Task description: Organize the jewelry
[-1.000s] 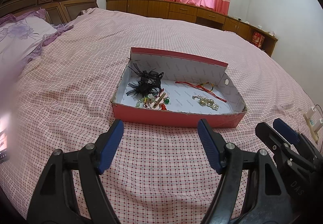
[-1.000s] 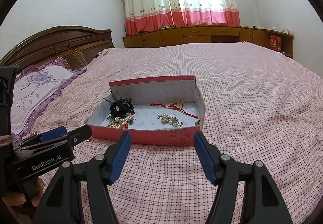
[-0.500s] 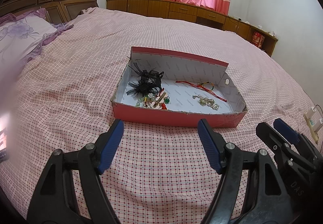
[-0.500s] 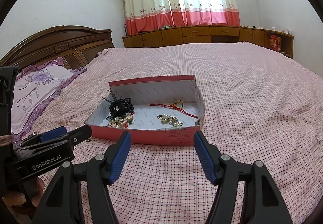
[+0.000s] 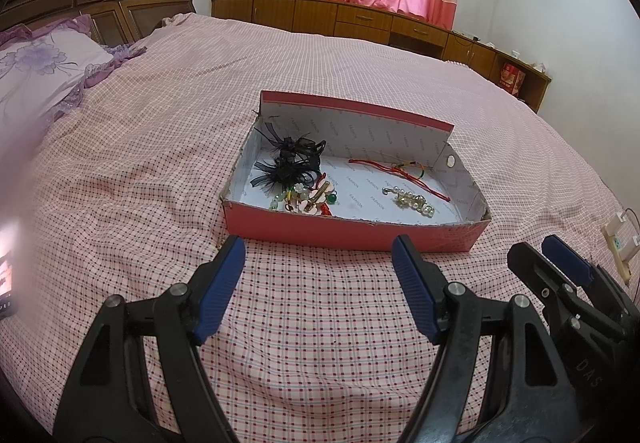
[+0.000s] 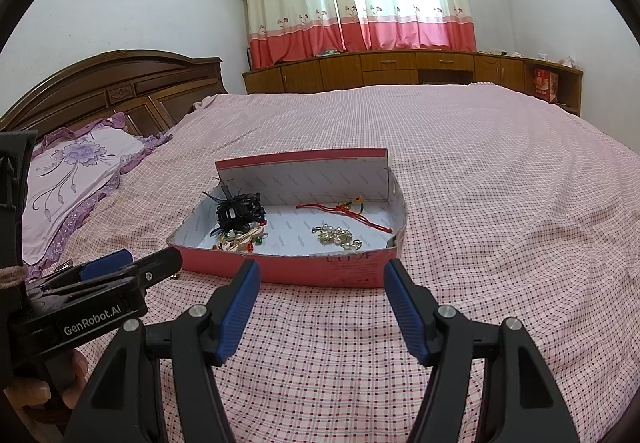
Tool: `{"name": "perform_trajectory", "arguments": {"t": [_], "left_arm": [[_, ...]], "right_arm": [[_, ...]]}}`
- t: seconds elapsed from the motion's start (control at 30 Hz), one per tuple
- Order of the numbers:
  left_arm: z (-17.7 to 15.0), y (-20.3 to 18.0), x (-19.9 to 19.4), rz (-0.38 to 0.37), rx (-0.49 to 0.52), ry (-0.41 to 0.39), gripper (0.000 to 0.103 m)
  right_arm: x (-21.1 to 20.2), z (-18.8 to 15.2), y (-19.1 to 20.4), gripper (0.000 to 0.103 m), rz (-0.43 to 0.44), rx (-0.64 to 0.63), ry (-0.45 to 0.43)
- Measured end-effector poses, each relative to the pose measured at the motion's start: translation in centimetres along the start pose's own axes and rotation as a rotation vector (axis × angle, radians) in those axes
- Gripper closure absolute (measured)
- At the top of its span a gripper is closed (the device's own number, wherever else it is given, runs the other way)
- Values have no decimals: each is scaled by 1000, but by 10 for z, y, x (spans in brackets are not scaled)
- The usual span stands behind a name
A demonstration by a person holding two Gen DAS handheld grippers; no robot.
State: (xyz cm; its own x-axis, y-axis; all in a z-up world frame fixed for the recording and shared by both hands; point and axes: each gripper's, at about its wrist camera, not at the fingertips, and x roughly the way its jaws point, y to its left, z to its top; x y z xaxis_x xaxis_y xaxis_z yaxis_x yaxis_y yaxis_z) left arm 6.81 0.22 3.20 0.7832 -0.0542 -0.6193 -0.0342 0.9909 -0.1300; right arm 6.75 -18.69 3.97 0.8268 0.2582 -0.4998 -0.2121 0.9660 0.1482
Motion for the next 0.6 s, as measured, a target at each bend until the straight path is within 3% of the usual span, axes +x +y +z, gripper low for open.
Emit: {"name": "perform_trajectory", "arguments": {"t": [0.6], "left_arm": [[-3, 0, 2, 1, -6, 4, 35]], "right_arm": [[1, 0, 0, 36, 0, -1, 1]]}}
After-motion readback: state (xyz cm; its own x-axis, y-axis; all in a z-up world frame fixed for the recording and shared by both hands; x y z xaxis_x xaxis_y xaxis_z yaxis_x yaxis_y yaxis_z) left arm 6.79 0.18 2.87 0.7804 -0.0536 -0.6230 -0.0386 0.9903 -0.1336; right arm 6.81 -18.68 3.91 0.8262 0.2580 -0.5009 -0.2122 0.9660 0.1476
